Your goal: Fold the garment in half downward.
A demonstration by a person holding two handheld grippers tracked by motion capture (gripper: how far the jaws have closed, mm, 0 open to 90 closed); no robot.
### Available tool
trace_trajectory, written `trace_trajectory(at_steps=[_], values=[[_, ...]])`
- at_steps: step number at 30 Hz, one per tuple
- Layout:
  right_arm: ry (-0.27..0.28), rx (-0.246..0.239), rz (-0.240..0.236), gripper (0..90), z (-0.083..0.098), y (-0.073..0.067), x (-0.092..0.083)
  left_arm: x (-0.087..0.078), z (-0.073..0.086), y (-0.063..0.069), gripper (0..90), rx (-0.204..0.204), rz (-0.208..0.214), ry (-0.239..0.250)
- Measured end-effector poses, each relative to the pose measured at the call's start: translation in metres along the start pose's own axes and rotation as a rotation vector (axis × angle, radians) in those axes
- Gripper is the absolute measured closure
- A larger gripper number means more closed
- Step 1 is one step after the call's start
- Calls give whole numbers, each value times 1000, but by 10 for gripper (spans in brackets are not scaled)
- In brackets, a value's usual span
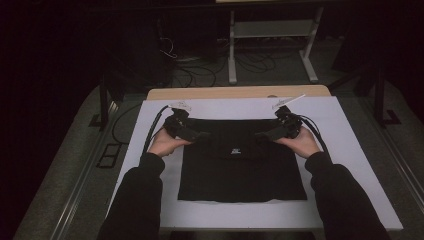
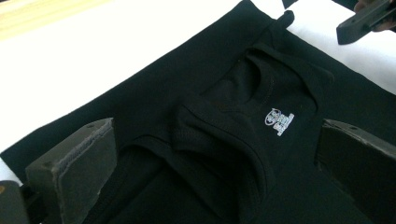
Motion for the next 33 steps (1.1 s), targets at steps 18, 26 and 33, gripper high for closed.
trace_trajectory(at_steps=[18, 26, 33], values=[[16, 34, -8, 161, 1, 6, 19, 29, 11, -13, 71, -42, 13, -2], [4, 59, 9, 341, 5, 16, 23, 40, 16, -18, 172, -52, 3, -5], [-3, 45, 9, 452, 6, 17, 26, 41, 13, -21, 343, -42, -32, 38]])
Point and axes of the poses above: each handheld gripper's, and its own axes: x roughly forward along the jaws, z roughly out of its underside, y roughly to its right, the point moved 5 cm from there along x, roughly forward along the jaws, and after that the axes turned 1 degree about -y, right-handed, at the moved point
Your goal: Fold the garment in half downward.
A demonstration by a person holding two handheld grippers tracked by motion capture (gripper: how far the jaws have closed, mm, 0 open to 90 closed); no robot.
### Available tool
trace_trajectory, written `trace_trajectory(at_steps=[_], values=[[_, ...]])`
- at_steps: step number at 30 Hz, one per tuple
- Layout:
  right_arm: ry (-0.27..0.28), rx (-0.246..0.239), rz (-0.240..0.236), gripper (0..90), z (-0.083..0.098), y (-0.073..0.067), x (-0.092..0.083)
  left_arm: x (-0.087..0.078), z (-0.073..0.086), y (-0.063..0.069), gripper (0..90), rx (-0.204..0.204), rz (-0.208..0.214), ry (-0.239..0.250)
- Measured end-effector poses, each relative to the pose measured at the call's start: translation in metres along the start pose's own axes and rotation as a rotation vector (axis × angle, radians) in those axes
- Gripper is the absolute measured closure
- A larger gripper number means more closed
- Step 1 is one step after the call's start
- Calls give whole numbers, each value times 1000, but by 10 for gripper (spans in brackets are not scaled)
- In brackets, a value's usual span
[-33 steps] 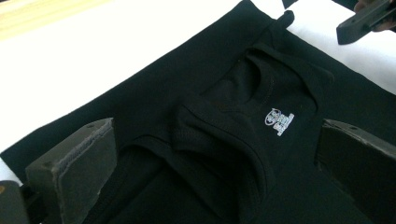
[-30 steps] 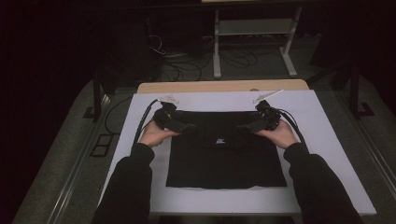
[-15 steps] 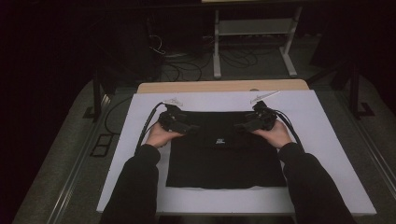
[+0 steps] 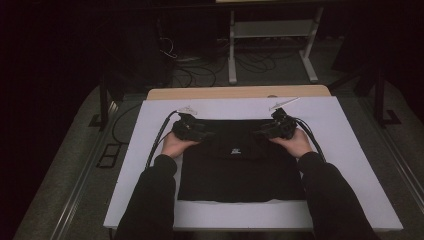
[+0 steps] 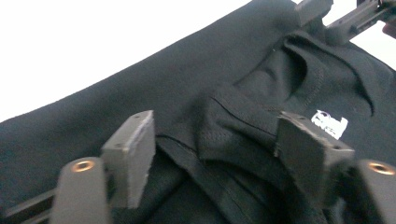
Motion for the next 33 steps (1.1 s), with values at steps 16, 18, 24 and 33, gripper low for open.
trace_trajectory(at_steps=[16, 18, 24, 33], values=[[-38, -17, -9, 490, 4, -5, 11, 9, -1, 0, 530, -10, -3, 27], [-40, -12, -13, 485, 4, -5, 11, 13, -1, 1, 531, -7, 2, 22], [-36, 4, -15, 399, 5, -4, 13, 20, 0, 4, 526, -4, 17, 5], [-26, 12, -6, 401, 4, -3, 17, 25, 3, 9, 575, 9, 30, -24]])
Point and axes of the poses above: each handheld gripper's, and its own axes: x roughly forward along the jaws, z roughly out of its underside, y roughly to its right, the point moved 5 cm from there along x, roughly forward along the jaws, and after that the axes turned 1 degree about -y, right-handed, at the moved point
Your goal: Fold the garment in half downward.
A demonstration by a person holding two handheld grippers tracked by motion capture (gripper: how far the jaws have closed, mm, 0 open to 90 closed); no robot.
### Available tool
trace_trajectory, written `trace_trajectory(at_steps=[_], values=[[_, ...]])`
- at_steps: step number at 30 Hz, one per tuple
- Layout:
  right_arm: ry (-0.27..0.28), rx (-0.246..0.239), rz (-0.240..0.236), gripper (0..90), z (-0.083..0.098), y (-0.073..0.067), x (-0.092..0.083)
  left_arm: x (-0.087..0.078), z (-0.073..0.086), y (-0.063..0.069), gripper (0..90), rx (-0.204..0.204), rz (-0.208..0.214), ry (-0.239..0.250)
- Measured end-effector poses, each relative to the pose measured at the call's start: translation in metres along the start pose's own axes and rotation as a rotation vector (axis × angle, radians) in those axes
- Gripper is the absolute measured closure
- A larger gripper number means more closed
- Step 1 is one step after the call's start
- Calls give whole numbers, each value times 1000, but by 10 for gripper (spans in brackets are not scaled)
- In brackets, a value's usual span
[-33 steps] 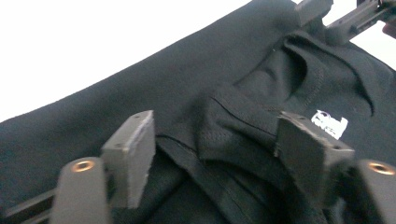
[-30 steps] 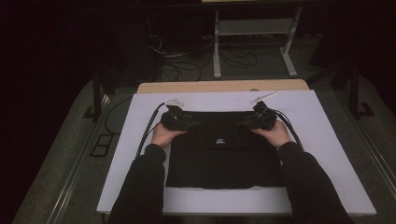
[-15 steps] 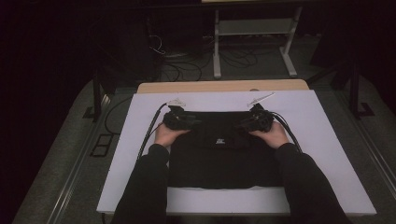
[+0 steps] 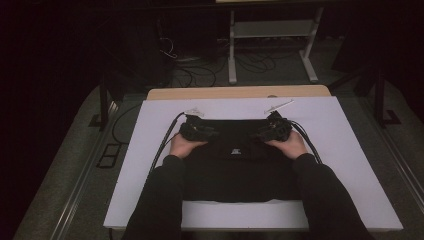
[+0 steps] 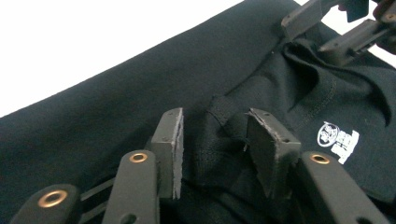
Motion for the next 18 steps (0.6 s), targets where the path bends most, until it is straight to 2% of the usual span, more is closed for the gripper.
trace_trajectory(at_steps=[4, 9, 11, 12, 14, 18], values=[[4, -18, 2, 546, -1, -2, 1, 0, -1, 2, 665, 11, 3, 3], [5, -24, 12, 724, -1, -3, 1, -2, -1, 0, 780, 6, -3, 7], [14, -23, 22, 795, -2, -3, -1, -3, -2, 0, 823, -8, -3, 10], [17, -20, 13, 819, -2, -3, -2, -4, -2, 1, 831, -18, -2, 12], [21, -18, 6, 832, -3, -3, -4, -7, -3, 0, 839, -13, -10, 4], [36, -5, -20, 844, -6, -4, -11, -18, -9, -1, 846, -19, -23, 17]])
Point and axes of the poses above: each handheld gripper's, and its own axes: x roughly forward along the jaws, z roughly out of its underside, y roughly to its right, the point moved 5 cm from there along x, roughly forward along the jaws, and after that the axes turned 1 degree about -y, right-handed, at the moved point
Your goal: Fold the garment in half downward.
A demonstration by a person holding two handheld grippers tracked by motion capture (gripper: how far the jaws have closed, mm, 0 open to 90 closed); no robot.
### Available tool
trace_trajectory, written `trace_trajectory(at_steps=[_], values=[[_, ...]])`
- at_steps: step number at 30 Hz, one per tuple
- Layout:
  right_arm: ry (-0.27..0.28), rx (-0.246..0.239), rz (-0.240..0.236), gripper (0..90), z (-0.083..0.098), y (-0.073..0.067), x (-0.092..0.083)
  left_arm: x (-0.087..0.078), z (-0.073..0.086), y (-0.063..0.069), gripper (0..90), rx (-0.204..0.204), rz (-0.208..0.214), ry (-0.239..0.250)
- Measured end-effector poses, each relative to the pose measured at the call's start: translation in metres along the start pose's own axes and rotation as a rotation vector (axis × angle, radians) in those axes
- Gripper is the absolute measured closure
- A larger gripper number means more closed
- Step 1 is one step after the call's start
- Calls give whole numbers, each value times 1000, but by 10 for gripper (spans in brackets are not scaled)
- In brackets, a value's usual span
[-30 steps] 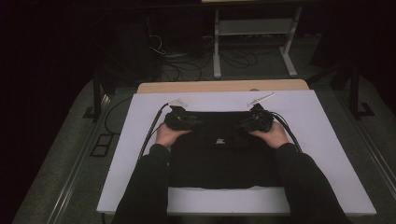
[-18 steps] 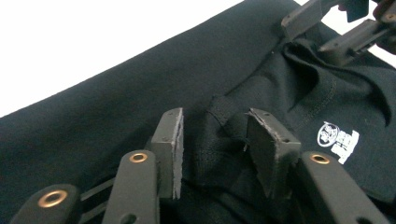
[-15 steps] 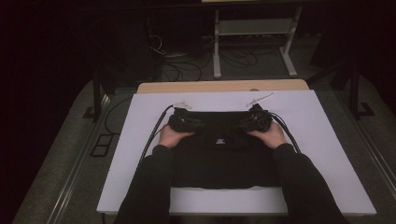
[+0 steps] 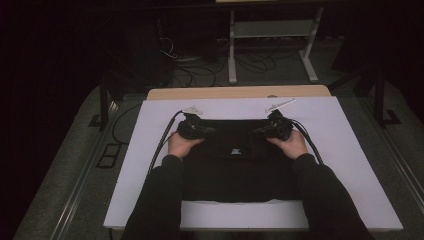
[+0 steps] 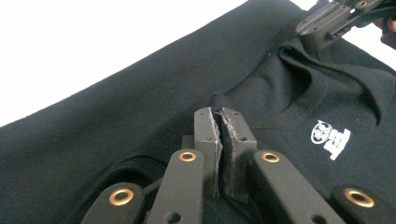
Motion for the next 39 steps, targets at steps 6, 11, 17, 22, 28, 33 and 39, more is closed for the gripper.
trace_trajectory(at_steps=[6, 11, 17, 22, 28, 33, 39], values=[[26, 30, -30, 851, -8, 0, -15, -15, -10, 2, 846, 6, -8, 29], [46, 27, -25, 855, -15, -4, -27, -24, -16, 5, 846, 15, -16, 37], [34, 18, -18, 855, -16, -7, -39, -33, -20, 11, 845, 27, -11, 37], [20, 18, -31, 855, -15, -12, -48, -39, -22, 20, 844, 52, -11, 36], [30, 17, -44, 855, -13, -20, -56, -49, -24, 30, 843, 70, -11, 58], [42, 17, -52, 855, -10, -24, -63, -57, -23, 37, 843, 69, 0, 76], [35, 15, -68, 855, -2, -28, -69, -63, -15, 45, 842, 63, 10, 94]])
Point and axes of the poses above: each handheld gripper's, and its own axes: x roughly forward along the jaws, z roughly out of its underside, y roughly to its right, the point moved 5 cm from there along x, roughly forward along the jaws, and after that the axes turned 1 degree about -y, right-handed, at the moved point
